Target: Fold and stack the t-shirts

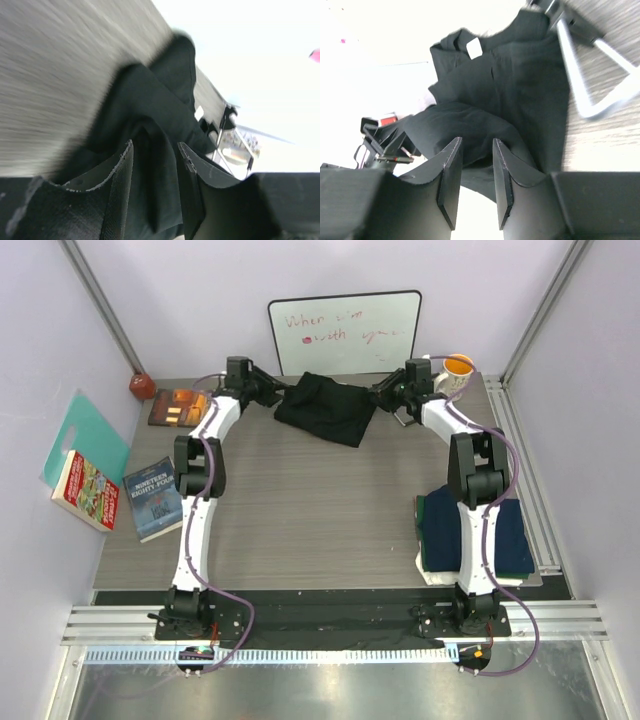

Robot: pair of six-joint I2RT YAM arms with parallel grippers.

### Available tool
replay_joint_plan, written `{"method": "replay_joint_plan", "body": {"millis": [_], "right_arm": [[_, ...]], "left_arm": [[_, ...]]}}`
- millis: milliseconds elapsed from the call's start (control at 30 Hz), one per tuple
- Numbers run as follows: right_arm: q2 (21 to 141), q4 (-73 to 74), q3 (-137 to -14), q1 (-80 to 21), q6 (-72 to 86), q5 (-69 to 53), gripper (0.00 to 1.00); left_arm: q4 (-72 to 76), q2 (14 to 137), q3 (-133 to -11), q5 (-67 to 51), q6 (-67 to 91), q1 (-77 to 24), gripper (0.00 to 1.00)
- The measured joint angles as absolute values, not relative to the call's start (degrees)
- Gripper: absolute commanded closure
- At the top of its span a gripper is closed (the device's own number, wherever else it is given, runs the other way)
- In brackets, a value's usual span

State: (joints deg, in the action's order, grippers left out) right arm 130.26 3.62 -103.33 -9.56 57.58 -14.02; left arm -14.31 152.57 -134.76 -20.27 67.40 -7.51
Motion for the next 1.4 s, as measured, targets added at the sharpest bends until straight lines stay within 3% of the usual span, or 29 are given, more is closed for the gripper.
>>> {"method": "replay_joint_plan", "body": {"millis": [400,600,900,1400], "right_arm": [[130.13,3.9,-103.39,-8.45,56.34,-13.69,0.71],[130.54,13.61,-111.98,-10.85,48.97,-14.26,0.73],[132.25,16.8,-121.12,-16.8,42.92,-16.21,0.76],[146.15,22.04,-125.36,-16.36,40.86,-12.86,0.8]], "left_arm": [[-13.52,144.4,-128.97,-19.38,63.88,-1.23,0.64],[-13.54,142.74,-127.61,-22.98,59.61,-5.17,0.68],[-13.96,142.87,-125.16,-27.22,56.51,-16.51,0.71],[-13.76,143.17,-117.62,-27.46,53.3,-14.85,0.73]]}}
